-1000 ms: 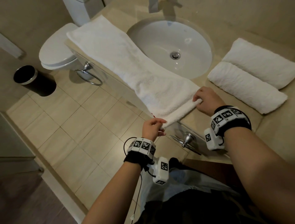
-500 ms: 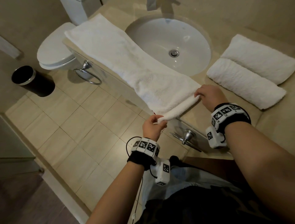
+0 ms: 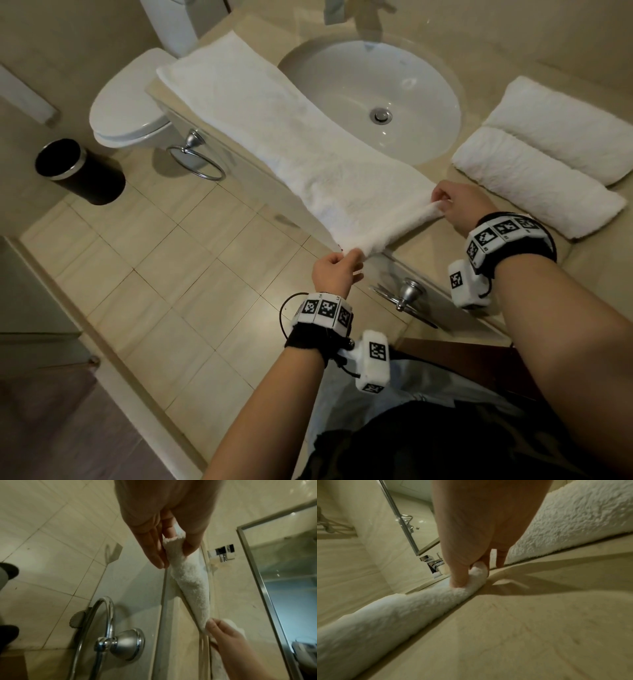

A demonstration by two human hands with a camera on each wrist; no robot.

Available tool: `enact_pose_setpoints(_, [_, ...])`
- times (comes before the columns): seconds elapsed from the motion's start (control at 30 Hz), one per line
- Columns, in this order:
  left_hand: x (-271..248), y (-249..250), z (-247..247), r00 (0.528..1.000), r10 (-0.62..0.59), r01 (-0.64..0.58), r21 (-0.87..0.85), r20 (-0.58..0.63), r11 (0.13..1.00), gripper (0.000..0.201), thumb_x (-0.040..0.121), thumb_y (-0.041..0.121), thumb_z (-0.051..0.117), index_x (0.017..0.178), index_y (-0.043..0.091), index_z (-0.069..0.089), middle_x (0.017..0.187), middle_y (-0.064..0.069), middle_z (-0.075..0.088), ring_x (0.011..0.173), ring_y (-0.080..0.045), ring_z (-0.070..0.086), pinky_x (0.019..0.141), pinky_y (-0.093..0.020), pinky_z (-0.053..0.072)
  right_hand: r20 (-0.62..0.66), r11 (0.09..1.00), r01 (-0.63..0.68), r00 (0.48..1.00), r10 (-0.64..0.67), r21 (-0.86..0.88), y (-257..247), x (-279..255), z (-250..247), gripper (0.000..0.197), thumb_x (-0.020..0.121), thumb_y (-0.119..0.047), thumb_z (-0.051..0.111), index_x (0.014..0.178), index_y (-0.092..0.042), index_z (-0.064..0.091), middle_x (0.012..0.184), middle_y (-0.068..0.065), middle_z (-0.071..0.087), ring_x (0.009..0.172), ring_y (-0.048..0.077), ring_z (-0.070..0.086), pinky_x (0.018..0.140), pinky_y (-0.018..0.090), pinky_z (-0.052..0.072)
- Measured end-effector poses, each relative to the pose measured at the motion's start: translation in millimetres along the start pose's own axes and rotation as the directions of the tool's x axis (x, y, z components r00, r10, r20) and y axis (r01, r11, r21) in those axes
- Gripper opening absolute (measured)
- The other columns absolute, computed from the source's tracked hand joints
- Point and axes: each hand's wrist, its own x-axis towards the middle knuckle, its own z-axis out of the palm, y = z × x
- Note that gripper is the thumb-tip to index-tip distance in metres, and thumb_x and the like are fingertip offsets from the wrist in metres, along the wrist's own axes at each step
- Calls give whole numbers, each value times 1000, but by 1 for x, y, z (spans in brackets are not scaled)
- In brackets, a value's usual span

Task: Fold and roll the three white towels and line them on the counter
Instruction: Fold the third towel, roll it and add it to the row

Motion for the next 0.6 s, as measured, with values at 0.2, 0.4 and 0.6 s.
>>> enact_pose_setpoints(0.2, [11,-2,-7,997,-78,76,-99,-15,992,16,82,7,62,71,7,50,72,-6,57,62,-13,58,60,-24,56,-46,997,-43,998,46,62,2,2,-3,16,81,-25,66,87,-10,67,104,13,62,98,29,56,88,38,45])
enact_pose_setpoints(0.4, [19,-1,-3,989,-126,125,-26,-75,992,24,78,17,63,64,12,45,58,-2,40,40,-10,43,65,-29,49,-52,994,-99,994,96,-51,-10,9,-10,33,79,-33,71,102,-17,54,115,7,60,109,30,52,93,43,44])
enact_pose_setpoints(0.6, [22,3,3,989,-57,63,40,-139,997,24,79,19,62,69,11,41,62,0,35,55,-14,36,56,-26,41,-6,963,187,981,-192,-195,-22,1,2,12,89,-6,53,95,-8,63,96,14,57,93,33,54,77,37,42])
